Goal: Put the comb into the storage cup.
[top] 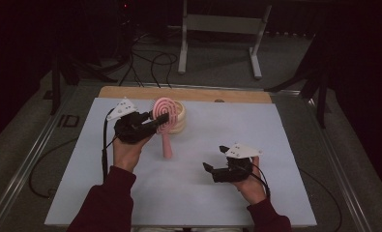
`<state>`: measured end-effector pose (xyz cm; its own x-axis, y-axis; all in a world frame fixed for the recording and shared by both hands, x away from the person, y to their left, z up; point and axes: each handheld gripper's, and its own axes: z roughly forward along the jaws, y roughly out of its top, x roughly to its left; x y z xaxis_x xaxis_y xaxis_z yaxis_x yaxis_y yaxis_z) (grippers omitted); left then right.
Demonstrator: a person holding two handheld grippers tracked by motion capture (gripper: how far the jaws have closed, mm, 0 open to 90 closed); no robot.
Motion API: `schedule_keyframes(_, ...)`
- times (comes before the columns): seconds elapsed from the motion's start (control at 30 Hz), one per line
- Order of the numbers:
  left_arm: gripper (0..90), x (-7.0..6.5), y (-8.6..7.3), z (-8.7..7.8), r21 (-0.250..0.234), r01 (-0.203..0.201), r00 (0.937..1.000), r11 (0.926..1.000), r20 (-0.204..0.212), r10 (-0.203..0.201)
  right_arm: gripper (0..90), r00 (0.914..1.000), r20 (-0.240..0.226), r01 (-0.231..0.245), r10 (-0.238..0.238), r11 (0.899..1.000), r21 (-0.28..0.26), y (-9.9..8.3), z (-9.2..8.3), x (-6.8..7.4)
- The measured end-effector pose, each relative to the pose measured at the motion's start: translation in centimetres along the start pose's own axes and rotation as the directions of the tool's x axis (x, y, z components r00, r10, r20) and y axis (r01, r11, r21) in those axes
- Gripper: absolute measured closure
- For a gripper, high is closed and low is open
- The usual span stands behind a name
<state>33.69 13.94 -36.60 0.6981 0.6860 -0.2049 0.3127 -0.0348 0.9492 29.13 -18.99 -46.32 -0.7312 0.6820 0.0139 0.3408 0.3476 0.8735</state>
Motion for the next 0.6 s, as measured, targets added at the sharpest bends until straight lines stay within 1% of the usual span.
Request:
schedule_keyframes(0.03, 64.9, 0.1, 0.1, 0.0, 0.001, 0.000, 1.0000, 1.0000, 0.001, 0.000, 14.3, 1.0000, 0.007, 0.001, -0.001, 1.000, -0.002, -0.2, -0.1, -0.1)
schedule_keyframes(0.2, 64.8, 0.3, 0.6, 0.2, 0.003, -0.006, 1.0000, 1.0000, -0.002, 0.006, 14.3, 0.9996, 0.018, -0.023, 0.024, 1.000, -0.011, -0.9, -0.9, -0.5)
schedule_keyframes(0.27, 64.9, 0.4, 0.8, 0.2, 0.002, -0.008, 1.0000, 1.0000, 0.000, 0.008, 14.3, 0.9995, 0.021, -0.021, 0.021, 1.000, -0.013, -1.2, -1.2, -0.6)
schedule_keyframes(0.37, 64.9, 0.5, 1.0, 0.3, 0.002, -0.012, 0.9999, 0.9999, -0.002, 0.012, 14.3, 0.9993, 0.021, -0.030, 0.030, 0.999, -0.015, -1.7, -1.6, -0.7)
schedule_keyframes(0.5, 64.9, 0.6, 1.3, 0.4, -0.001, -0.016, 0.9999, 0.9999, -0.002, 0.016, 14.3, 0.9987, 0.032, -0.040, 0.040, 0.999, -0.021, -2.3, -2.1, -0.8)
schedule_keyframes(0.53, 64.9, 0.7, 1.4, 0.4, -0.001, -0.018, 0.9998, 0.9998, -0.004, 0.018, 14.3, 0.9987, 0.037, -0.034, 0.035, 0.999, -0.032, -2.5, -2.3, -0.8)
schedule_keyframes(0.6, 64.9, 0.8, 1.5, 0.4, -0.004, -0.018, 0.9998, 0.9998, -0.004, 0.018, 14.3, 0.9981, 0.039, -0.047, 0.048, 0.998, -0.044, -2.7, -2.7, -1.0)
